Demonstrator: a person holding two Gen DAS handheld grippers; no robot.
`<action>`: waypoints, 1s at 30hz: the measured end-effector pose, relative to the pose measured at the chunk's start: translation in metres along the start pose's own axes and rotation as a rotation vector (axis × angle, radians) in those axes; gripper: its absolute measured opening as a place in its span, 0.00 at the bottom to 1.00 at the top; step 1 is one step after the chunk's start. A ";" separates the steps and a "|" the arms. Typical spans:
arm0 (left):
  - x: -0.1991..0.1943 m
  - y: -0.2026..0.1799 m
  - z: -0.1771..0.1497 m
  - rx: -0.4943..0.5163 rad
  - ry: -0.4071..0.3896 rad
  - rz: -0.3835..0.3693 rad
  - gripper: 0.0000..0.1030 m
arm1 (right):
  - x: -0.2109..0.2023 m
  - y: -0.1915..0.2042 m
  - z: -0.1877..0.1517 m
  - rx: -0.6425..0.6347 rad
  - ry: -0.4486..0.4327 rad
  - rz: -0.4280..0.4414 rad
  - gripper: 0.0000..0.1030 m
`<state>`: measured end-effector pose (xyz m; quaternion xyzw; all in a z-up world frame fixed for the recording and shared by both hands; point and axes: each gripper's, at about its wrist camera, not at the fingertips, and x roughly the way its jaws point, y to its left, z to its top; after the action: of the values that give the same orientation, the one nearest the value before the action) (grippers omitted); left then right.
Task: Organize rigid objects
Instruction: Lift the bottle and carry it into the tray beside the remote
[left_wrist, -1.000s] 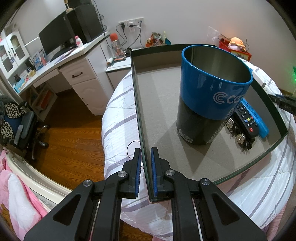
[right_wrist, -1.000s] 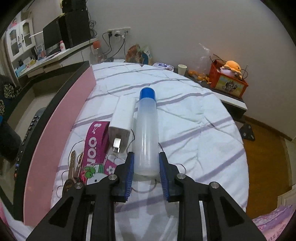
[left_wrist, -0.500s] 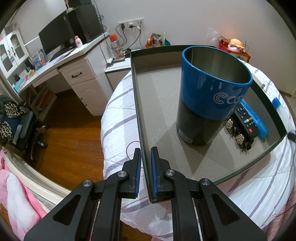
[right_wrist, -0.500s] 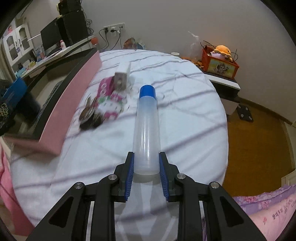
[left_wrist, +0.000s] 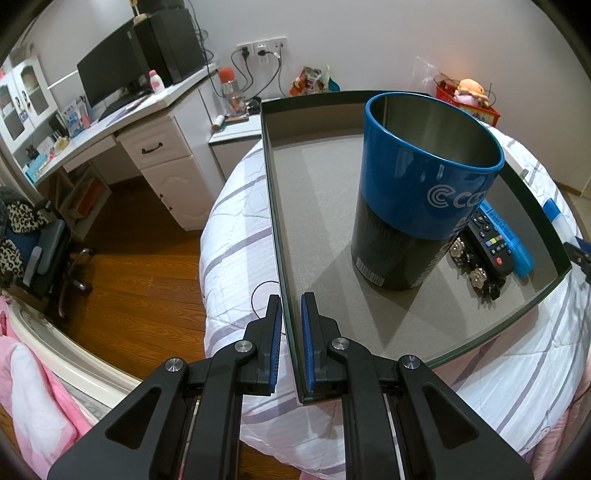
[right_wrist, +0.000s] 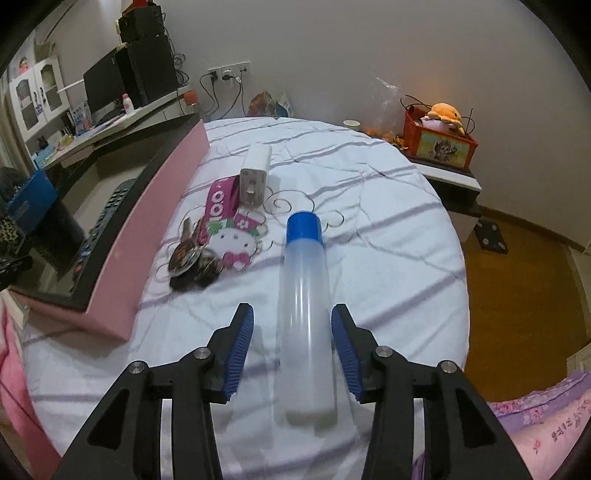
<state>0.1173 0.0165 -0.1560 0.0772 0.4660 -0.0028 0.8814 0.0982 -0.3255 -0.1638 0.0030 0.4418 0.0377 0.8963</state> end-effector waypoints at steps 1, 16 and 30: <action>0.000 0.000 0.000 -0.001 0.000 -0.001 0.08 | 0.001 0.001 0.000 -0.003 0.000 -0.007 0.44; 0.000 0.000 0.000 -0.002 0.000 -0.005 0.09 | -0.019 0.012 0.002 0.021 -0.060 0.046 0.26; 0.000 0.001 0.000 -0.005 -0.001 -0.015 0.09 | -0.072 0.045 0.032 -0.025 -0.211 0.100 0.26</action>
<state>0.1177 0.0175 -0.1556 0.0715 0.4661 -0.0081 0.8818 0.0769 -0.2849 -0.0855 0.0178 0.3439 0.0876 0.9347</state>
